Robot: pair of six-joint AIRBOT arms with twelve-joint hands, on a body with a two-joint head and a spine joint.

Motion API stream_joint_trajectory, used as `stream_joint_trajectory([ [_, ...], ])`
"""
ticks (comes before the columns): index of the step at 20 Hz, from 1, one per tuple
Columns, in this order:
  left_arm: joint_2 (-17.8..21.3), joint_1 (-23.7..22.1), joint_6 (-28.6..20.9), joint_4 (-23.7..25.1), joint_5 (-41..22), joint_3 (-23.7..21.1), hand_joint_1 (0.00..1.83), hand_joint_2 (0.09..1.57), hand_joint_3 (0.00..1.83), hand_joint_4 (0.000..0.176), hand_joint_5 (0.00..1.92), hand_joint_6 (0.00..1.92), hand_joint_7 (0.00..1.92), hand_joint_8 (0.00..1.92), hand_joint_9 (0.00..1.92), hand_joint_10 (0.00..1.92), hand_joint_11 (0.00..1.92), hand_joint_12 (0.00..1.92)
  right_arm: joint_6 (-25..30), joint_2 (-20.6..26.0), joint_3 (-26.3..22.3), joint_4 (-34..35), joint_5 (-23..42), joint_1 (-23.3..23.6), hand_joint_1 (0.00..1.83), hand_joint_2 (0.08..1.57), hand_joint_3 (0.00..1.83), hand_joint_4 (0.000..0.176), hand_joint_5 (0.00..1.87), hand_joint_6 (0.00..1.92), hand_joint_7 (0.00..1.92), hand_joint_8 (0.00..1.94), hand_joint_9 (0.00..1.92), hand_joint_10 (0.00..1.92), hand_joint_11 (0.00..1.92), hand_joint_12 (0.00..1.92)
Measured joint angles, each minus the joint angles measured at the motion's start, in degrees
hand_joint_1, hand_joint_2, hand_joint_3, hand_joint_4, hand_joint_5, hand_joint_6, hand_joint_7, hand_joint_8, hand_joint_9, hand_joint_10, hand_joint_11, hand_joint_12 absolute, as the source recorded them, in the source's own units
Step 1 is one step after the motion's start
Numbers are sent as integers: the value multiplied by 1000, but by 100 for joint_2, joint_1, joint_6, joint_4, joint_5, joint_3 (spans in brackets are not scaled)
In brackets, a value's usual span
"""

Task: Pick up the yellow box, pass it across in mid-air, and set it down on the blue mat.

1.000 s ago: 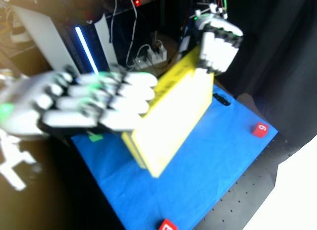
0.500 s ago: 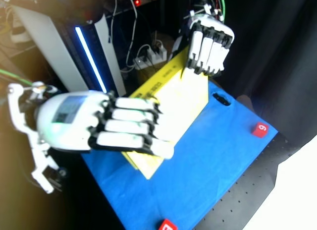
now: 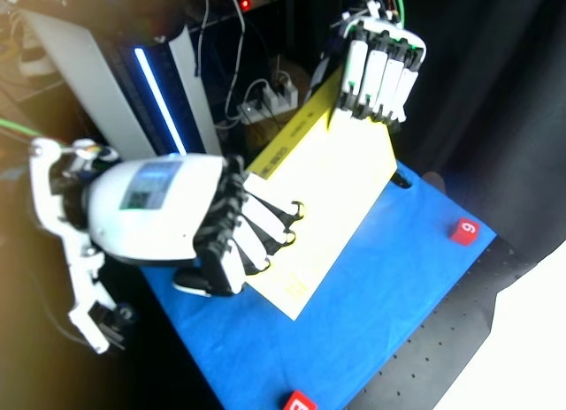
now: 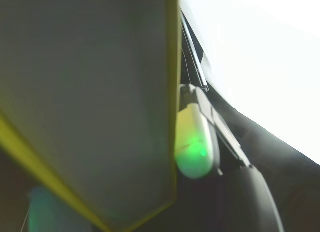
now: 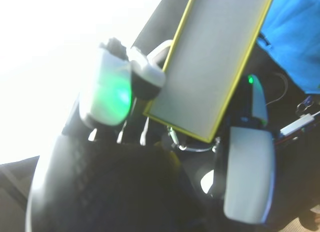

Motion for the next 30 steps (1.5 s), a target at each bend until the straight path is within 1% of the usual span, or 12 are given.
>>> stream_joint_trajectory([
  [1, 33, 52, -28, -39, -15, -9, 745, 1102, 0, 28, 247, 695, 286, 482, 317, 383, 333, 904, 24, -4, -4, -28, 9, 0, 1475, 1229, 0, 0, 1181, 1921, 1377, 1941, 1512, 1921, 1599, 1921],
  [2, 68, 101, -74, -103, 0, -33, 672, 1091, 0, 92, 92, 169, 56, 96, 63, 76, 66, 180, 35, -4, -31, -55, -13, -2, 1462, 1229, 0, 0, 1184, 1921, 1376, 1941, 1509, 1921, 1594, 1921],
  [3, 142, 173, -33, -74, 136, -46, 645, 1088, 0, 109, 31, 47, 10, 18, 12, 14, 12, 35, -33, 0, -28, -101, -15, 0, 1474, 1226, 0, 0, 1180, 1921, 1373, 1941, 1506, 1921, 1590, 1921],
  [6, 286, 326, -105, -358, 380, -74, 515, 1031, 0, 101, 0, 0, 0, 0, 0, 0, 0, 0, -170, 153, 0, 94, -105, 0, 1485, 1226, 0, 0, 1199, 1921, 1412, 1941, 1552, 1921, 1612, 1921],
  [8, 407, 396, -37, -385, 310, -146, 478, 1037, 0, 116, 0, 0, 0, 0, 0, 0, 0, 0, -160, 275, 0, 116, -120, 0, 1514, 1225, 0, 0, 1186, 1921, 1396, 1941, 1532, 1921, 1605, 1921],
  [12, 599, 765, 107, -566, 37, -308, 433, 1055, 4, 68, 0, 0, 0, 0, 0, 0, 0, 0, -146, 527, -186, 90, -125, 0, 1459, 1211, 0, 0, 1131, 1921, 1317, 1941, 1470, 1921, 1542, 1921],
  [15, 713, 977, 181, -1123, -289, -356, 479, 1083, 12, 109, 0, 0, 0, 0, 0, 0, 0, 0, -146, 743, -485, 184, -79, -2, 1517, 1205, 0, 0, 1145, 1921, 1329, 1941, 1456, 1921, 1543, 1921],
  [16, 721, 1021, 179, -1226, -348, -358, 506, 1096, 14, 108, 0, 0, 0, 0, 0, 0, 0, 0, -122, 876, -595, 170, 20, -7, 1549, 1207, 0, 0, 1158, 1921, 1347, 1941, 1458, 1921, 1543, 1921],
  [19, 765, 1335, 197, -1513, -538, -450, 521, 1112, 12, 140, 0, 0, 0, 0, 0, 0, 0, 0, 188, 1287, -748, 328, 857, -286, 1527, 1216, 0, 0, 1172, 1921, 1333, 1941, 1454, 1921, 1546, 1921],
  [22, 804, 1469, 203, -1757, -645, -483, 533, 1116, 9, 143, 0, 0, 0, 0, 0, 0, 0, 0, 365, 1390, -809, 616, 1102, -883, 1577, 1204, 0, 0, 1127, 1921, 1326, 1941, 1473, 1921, 1580, 1921],
  [26, 813, 1565, 203, -2000, -844, -485, 465, 1111, 3, 175, 0, 0, 0, 0, 0, 0, 0, 0, 667, 1327, -861, 1362, 1790, -2109, 1541, 1192, 0, 0, 1041, 1921, 1253, 1941, 1403, 1921, 1473, 1921],
  [30, 813, 1563, 201, -2044, -885, -485, 457, 1120, 5, 176, 0, 0, 0, 0, 0, 0, 0, 0, 938, 1189, -710, 1862, 2087, -2540, 1552, 1180, 0, 0, 1070, 1921, 1267, 1941, 1412, 1921, 1501, 1921],
])
